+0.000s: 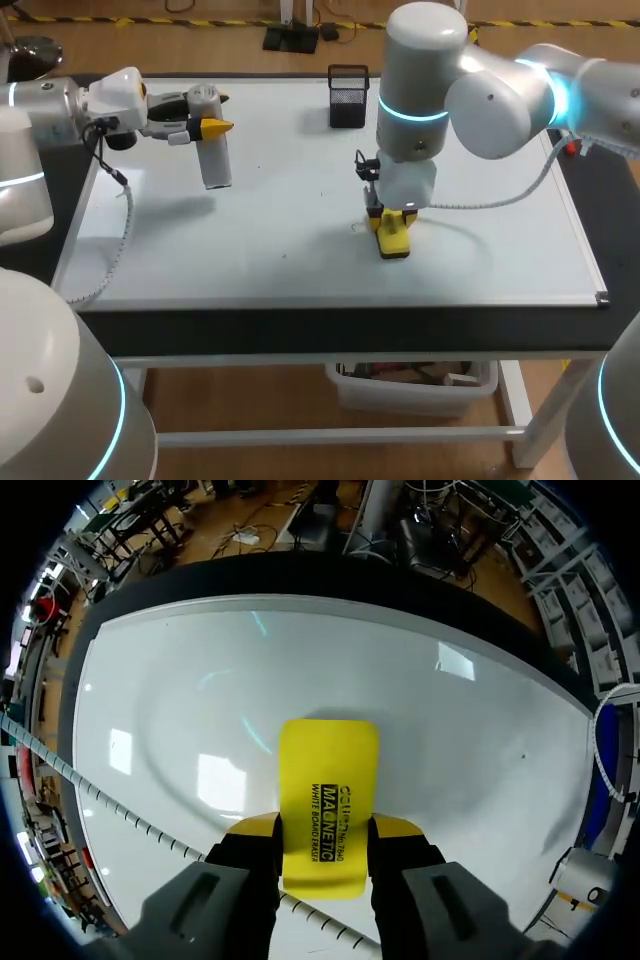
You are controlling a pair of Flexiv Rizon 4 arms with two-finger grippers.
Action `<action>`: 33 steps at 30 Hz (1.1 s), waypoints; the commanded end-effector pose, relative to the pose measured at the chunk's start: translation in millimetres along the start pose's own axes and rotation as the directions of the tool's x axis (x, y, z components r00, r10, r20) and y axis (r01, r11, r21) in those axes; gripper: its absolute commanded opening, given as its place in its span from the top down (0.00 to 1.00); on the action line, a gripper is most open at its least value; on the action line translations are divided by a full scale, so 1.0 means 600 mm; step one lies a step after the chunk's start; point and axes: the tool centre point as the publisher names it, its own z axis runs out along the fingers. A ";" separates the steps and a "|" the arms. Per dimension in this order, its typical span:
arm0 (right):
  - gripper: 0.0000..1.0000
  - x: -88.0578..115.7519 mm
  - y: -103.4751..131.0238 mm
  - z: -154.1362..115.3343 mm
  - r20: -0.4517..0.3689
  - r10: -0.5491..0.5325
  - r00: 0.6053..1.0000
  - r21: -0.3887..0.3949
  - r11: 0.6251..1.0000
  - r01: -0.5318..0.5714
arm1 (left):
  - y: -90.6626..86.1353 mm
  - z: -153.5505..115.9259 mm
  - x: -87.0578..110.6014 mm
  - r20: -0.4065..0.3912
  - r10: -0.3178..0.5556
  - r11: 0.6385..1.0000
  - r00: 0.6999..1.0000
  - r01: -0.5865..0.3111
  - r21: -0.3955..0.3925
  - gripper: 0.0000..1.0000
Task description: Pick up the inspection probe, press it on each red-marked spot on the whiteboard one by one, put down the probe, pick up the eraser, and wipe off all the red marks.
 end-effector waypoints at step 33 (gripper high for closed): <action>1.00 -0.137 -0.016 -0.002 -0.030 -0.176 0.984 -0.022 0.984 0.176 | 0.000 0.002 0.001 0.003 0.003 1.000 1.000 -0.003 0.001 1.00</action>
